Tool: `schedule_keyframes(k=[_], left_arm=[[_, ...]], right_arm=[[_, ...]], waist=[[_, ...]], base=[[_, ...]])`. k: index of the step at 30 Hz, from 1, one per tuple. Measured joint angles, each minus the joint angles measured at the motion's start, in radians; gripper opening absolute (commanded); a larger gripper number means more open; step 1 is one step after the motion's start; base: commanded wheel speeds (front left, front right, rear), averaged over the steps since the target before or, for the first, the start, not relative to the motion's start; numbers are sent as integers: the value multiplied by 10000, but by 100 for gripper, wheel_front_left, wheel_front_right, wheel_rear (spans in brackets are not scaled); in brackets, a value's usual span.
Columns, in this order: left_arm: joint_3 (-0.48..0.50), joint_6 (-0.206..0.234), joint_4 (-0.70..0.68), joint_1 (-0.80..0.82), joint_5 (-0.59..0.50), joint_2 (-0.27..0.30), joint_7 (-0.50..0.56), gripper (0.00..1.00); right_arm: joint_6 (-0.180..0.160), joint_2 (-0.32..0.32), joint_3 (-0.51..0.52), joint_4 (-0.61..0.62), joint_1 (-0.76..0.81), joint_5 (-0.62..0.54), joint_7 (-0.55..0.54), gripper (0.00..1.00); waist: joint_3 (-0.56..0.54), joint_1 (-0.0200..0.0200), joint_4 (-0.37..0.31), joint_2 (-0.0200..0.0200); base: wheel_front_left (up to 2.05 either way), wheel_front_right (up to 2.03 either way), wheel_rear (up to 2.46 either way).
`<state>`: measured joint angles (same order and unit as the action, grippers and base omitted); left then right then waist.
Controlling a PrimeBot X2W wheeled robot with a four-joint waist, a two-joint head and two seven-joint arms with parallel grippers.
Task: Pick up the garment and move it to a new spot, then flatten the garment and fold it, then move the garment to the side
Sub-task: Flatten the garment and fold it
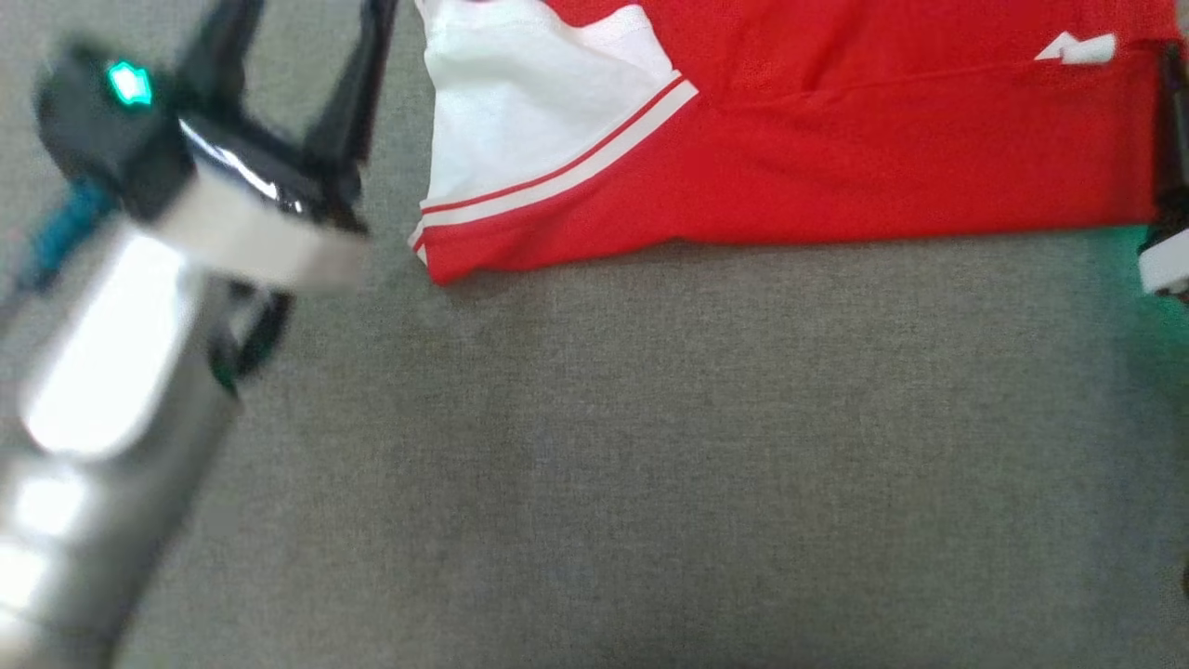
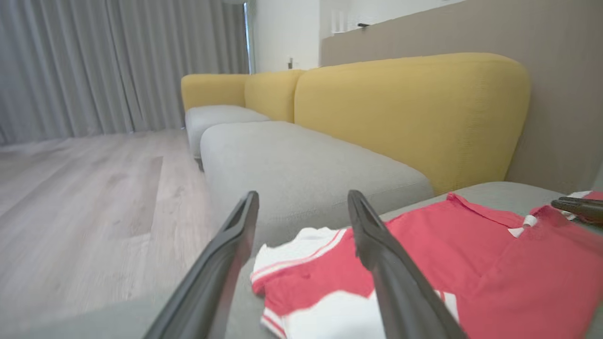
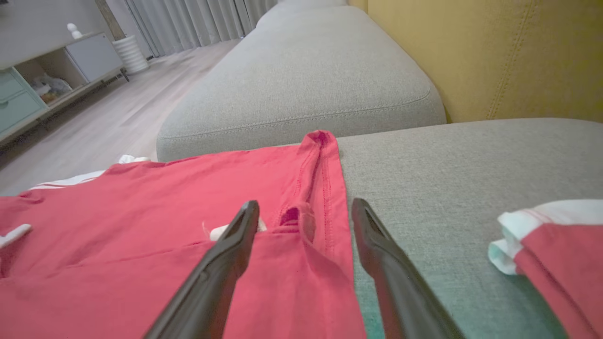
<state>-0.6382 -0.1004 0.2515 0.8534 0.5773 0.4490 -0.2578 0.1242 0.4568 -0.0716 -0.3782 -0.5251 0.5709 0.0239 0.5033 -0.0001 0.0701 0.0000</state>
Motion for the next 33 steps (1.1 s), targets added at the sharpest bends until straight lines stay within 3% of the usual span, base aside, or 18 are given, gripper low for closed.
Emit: schedule_keyframes(k=[6,10,27,28,29,30,31,32,33], left_arm=[[698,213,8,-3104,40,-932,2,100],[909,209,430,-4074,240,-1471,8,100],[918,-31,2861,-3666,763,-2380,-65,100],[872,-58,2903,-3652,786,-2376,-63,84],[815,-63,2932,-3633,855,-2366,-61,49],[746,-67,2953,-3613,915,-2347,-58,37],[671,-102,2953,-3599,949,-2330,-15,13],[568,-132,2936,-3596,1026,-2309,35,0],[439,-140,2909,-3598,1095,-2274,104,0]], right_arm=[[0,-240,8,-420,578,104,487,100],[0,-403,-19,-646,905,186,648,100],[0,-414,-232,-890,882,364,869,100],[0,-414,-232,-913,882,364,913,100],[0,-414,-232,-940,881,364,915,100],[0,-414,-232,-976,881,364,918,100],[0,-414,-234,-1018,881,364,918,100],[0,-414,-238,-1058,881,364,918,100],[0,-414,-245,-1097,881,364,918,100]], waist=[[-483,-2,-36,0],[-724,-2,-76,0],[-756,0,-332,0],[-776,0,-339,1],[-800,0,-344,1],[-828,0,-346,0],[-857,0,-345,0],[-889,0,-342,0],[-919,0,-336,1]], base=[[0,0,0],[0,0,0],[0,0,0],[0,0,0],[0,0,0],[0,0,0],[0,0,0],[0,0,0],[0,0,0]])
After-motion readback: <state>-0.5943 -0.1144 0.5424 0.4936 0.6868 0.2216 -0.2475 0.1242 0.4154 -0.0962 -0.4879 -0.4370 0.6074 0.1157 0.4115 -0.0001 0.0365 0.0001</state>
